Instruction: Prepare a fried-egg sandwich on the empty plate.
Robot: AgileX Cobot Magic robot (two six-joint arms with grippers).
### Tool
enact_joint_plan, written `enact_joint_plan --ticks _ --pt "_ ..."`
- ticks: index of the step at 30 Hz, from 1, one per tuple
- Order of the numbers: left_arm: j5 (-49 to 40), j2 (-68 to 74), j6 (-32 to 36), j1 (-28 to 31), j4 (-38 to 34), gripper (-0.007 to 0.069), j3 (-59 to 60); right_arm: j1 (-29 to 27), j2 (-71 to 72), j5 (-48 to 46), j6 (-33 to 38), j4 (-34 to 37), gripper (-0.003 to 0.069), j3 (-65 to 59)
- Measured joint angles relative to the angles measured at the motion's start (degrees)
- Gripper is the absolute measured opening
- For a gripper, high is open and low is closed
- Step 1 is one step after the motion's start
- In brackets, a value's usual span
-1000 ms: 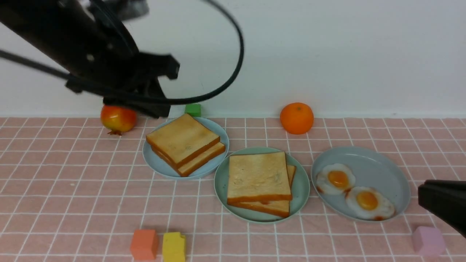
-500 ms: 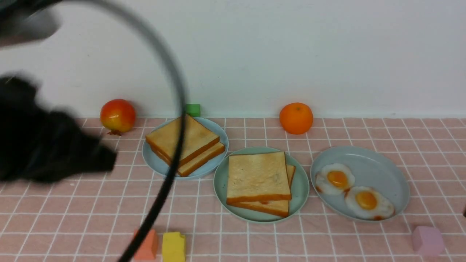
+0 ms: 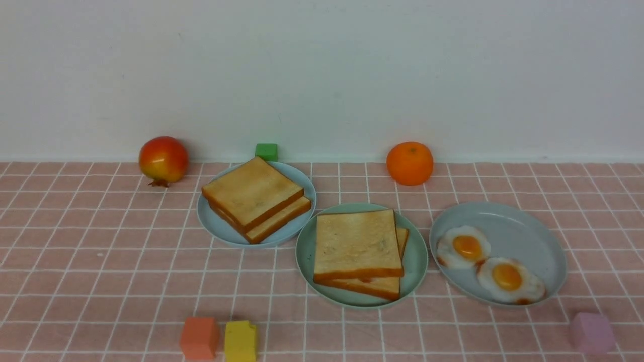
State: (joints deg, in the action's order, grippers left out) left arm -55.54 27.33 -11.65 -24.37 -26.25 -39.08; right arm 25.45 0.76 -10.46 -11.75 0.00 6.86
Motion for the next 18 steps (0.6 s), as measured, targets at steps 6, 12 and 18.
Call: enact_joint_plan --ticks 6,12,18 --pt "0.4 0.0 -0.1 0.0 -0.7 0.0012 0.0 0.0 0.0 0.0 0.0 0.0 -0.0001 0.0" --pt "0.4 0.0 -0.2 0.0 -0.7 0.0012 0.0 0.0 0.0 0.0 -0.1 0.0 0.0001 0.0" --pt "5.5 -0.6 2.3 0.3 2.4 0.0012 1.4 0.0 0.0 0.0 -0.1 0.0 0.0004 0.0"
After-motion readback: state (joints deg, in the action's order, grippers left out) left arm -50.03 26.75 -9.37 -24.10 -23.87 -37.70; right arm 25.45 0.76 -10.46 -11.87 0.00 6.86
